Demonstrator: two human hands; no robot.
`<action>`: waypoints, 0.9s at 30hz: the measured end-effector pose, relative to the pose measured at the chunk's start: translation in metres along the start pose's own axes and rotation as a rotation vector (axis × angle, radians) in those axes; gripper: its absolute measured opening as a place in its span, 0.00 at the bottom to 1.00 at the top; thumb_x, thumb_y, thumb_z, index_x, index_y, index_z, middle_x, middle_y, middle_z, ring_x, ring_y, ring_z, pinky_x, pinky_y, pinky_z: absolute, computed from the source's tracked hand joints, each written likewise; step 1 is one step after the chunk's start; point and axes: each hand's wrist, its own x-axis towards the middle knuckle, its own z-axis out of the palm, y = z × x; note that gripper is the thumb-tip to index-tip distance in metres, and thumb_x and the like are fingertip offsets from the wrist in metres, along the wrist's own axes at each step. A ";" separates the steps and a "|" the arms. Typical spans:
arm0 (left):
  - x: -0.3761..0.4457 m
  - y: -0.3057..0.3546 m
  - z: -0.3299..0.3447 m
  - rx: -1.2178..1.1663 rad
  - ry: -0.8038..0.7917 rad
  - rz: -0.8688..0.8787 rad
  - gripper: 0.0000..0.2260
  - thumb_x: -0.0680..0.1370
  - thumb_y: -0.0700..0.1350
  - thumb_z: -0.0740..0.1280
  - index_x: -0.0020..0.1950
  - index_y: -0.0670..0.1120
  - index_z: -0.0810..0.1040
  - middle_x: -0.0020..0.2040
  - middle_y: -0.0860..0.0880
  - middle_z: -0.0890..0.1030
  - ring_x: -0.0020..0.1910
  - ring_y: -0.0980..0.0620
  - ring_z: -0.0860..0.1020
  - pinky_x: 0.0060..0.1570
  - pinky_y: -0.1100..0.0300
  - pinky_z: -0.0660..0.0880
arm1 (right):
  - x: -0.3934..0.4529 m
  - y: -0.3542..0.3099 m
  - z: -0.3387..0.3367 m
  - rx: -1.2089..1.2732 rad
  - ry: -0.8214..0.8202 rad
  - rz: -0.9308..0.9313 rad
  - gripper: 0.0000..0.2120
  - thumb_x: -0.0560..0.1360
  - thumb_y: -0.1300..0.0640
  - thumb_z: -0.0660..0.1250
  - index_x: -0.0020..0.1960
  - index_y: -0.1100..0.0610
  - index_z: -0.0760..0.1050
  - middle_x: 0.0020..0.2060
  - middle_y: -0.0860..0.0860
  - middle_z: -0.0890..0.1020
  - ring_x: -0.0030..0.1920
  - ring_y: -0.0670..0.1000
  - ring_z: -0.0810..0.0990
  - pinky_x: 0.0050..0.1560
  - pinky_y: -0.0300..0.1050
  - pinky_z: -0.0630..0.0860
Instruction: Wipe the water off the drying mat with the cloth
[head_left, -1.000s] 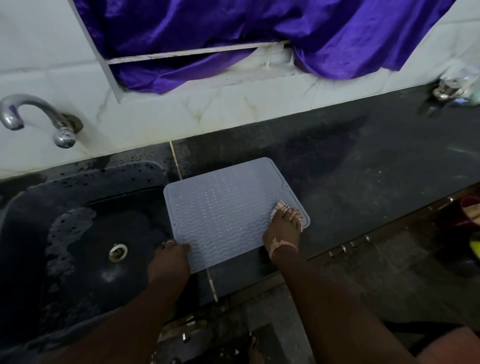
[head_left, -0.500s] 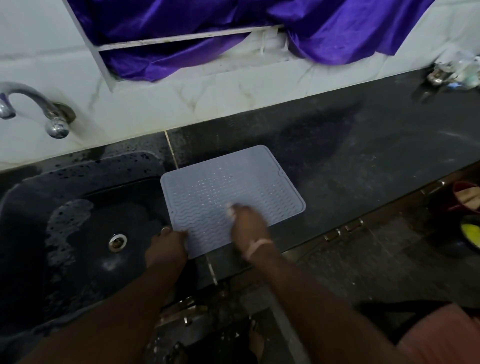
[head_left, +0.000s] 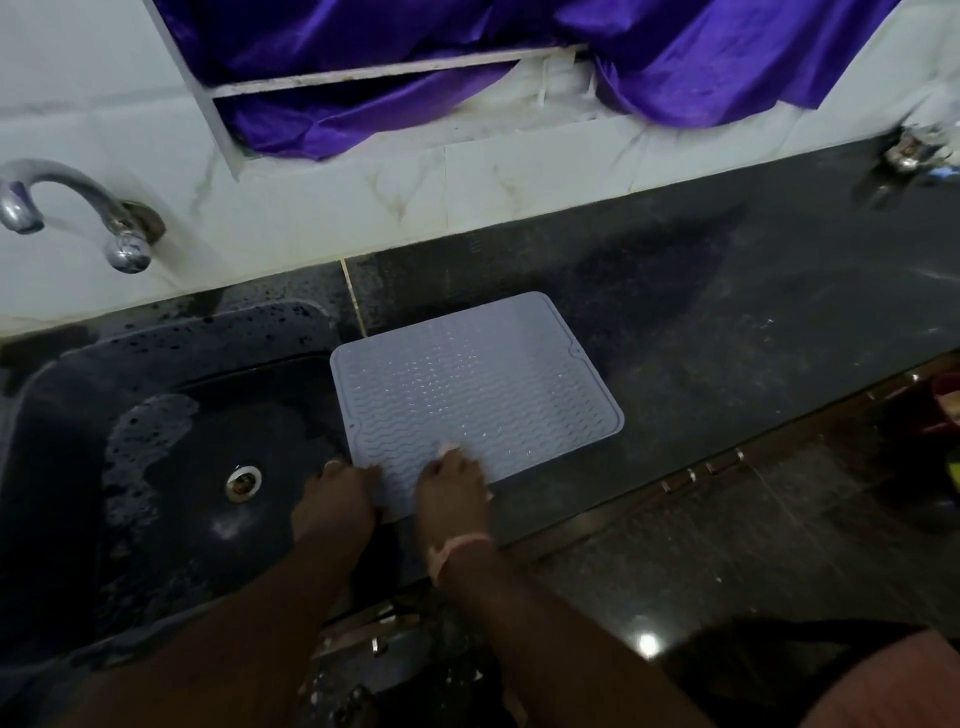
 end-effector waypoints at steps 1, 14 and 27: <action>0.000 0.000 -0.001 -0.012 0.000 -0.007 0.14 0.80 0.54 0.65 0.65 0.58 0.78 0.59 0.45 0.73 0.62 0.41 0.75 0.56 0.45 0.78 | -0.004 -0.007 0.001 0.018 0.005 -0.088 0.15 0.72 0.62 0.58 0.46 0.61 0.83 0.44 0.60 0.81 0.42 0.61 0.81 0.43 0.51 0.79; 0.041 -0.014 -0.001 0.043 -0.105 0.078 0.41 0.75 0.48 0.72 0.82 0.55 0.52 0.83 0.52 0.52 0.81 0.40 0.51 0.74 0.40 0.61 | 0.113 0.145 -0.059 -0.109 0.141 0.422 0.19 0.81 0.59 0.54 0.69 0.60 0.70 0.65 0.60 0.77 0.65 0.61 0.75 0.69 0.56 0.69; 0.041 -0.021 -0.007 0.032 -0.065 0.120 0.32 0.77 0.52 0.67 0.79 0.59 0.60 0.80 0.51 0.63 0.79 0.41 0.59 0.74 0.43 0.62 | 0.048 -0.030 -0.034 0.134 -0.060 -0.167 0.15 0.76 0.50 0.68 0.61 0.53 0.77 0.54 0.53 0.82 0.56 0.57 0.81 0.60 0.55 0.76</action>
